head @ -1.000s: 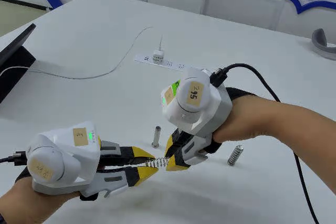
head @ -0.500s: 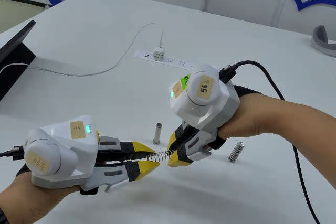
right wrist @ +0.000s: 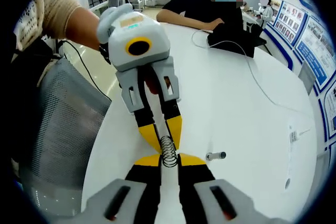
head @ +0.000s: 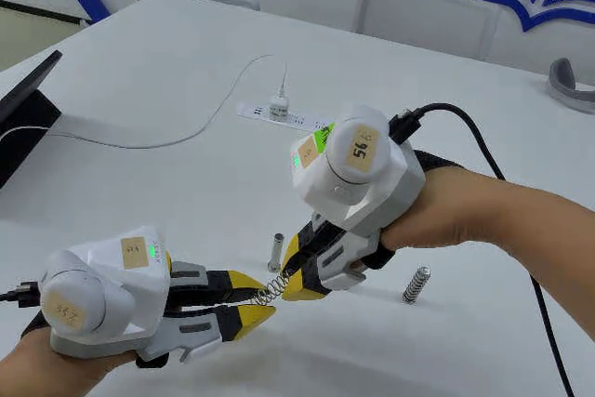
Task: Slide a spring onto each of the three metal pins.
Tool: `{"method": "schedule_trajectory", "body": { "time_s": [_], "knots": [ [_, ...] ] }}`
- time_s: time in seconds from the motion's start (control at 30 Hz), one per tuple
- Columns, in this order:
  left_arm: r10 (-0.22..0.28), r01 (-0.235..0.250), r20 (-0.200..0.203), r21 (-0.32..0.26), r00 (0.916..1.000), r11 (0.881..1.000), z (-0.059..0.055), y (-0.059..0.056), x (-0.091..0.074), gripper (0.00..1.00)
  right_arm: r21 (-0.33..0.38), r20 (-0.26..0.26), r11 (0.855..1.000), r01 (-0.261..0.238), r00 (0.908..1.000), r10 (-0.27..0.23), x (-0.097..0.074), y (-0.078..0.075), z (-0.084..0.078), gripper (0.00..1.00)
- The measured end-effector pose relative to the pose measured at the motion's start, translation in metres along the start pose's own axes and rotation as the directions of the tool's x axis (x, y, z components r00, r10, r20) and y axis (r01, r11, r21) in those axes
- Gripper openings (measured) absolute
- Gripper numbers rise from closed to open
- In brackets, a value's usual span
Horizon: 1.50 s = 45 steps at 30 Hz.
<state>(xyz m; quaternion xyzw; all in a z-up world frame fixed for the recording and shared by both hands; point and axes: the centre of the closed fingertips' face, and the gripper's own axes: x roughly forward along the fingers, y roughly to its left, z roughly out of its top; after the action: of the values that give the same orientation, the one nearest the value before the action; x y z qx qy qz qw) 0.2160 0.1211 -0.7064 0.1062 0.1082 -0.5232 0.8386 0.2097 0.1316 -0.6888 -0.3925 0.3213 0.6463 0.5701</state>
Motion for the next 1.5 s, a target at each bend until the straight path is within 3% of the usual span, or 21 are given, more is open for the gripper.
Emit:
{"method": "schedule_trajectory", "body": {
  "time_s": [0.1,0.43,1.5],
  "knots": [
    [0.002,-0.002,0.001,-0.002,1.0000,1.000,-0.001,0.001,0.001,0.10,0.004,0.020,1.000,0.004,0.9998,-0.004,0.000,0.000,0.007,0.13],
    [0.010,-0.010,0.002,-0.001,0.9999,1.000,-0.001,0.001,0.003,0.10,-0.013,0.009,1.000,0.012,0.9999,-0.012,0.001,0.000,0.013,0.12],
    [0.038,-0.039,0.005,0.018,0.9992,0.999,0.005,0.011,0.005,0.11,-0.011,-0.006,0.999,0.036,0.9993,-0.036,-0.004,-0.010,0.016,0.12]
  ]
}}
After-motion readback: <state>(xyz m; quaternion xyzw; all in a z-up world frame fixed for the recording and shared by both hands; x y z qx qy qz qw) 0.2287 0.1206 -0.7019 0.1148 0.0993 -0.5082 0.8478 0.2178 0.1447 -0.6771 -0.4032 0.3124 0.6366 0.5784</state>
